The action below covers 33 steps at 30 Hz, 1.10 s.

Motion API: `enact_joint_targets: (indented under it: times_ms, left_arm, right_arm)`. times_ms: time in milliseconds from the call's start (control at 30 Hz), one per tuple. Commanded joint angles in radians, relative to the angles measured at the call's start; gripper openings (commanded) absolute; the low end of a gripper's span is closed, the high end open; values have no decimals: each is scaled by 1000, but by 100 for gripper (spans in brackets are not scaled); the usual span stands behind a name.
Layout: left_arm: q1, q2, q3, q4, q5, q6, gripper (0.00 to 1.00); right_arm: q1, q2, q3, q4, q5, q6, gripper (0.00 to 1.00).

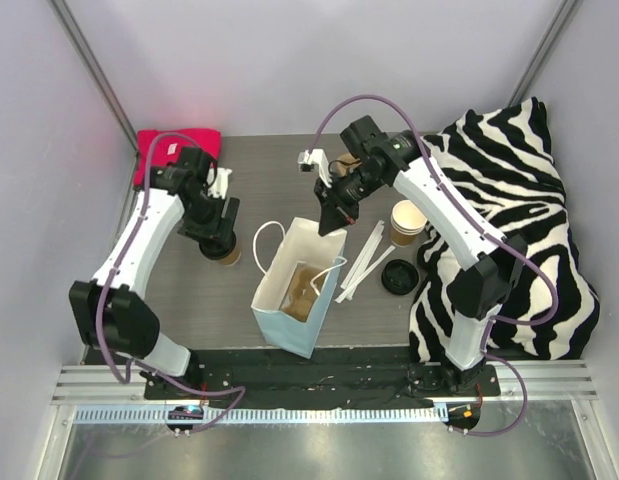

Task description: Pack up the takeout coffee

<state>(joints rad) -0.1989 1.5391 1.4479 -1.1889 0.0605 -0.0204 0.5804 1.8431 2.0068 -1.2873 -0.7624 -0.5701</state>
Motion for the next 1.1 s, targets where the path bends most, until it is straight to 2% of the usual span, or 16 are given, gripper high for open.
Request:
enact_joint_targets:
  times_ms: [0, 200, 333, 500, 567, 633, 733, 967, 1067]
  left_arm:
    - [3, -109, 214, -69, 91, 68, 40]
    - [-14, -129, 621, -138, 226, 135, 40]
    - [-94, -128, 727, -152, 336, 129, 40]
    - [-232, -148, 764, -117, 360, 143, 40]
    - [-270, -128, 825, -117, 360, 154, 41]
    - [-339, -105, 902, -143, 345, 165, 42]
    - [-428, -65, 937, -185, 293, 204, 42]
    - [-611, -53, 911, -212, 124, 306, 41]
    - [-613, -54, 863, -228, 73, 316, 40]
  right_arm:
    - [-5, -103, -23, 51, -9, 22, 1]
    - [-4, -156, -81, 131, 9, 76, 1]
    - [-4, -186, -106, 198, 26, 121, 1]
    - [-4, -220, -154, 270, 77, 214, 1]
    - [-4, -226, -164, 301, 109, 263, 1]
    - [-4, -229, -171, 322, 126, 301, 1]
    - [-4, -222, -166, 339, 152, 343, 1]
    - [-11, -214, -180, 371, 199, 417, 1]
    - [-20, -219, -183, 381, 212, 429, 1]
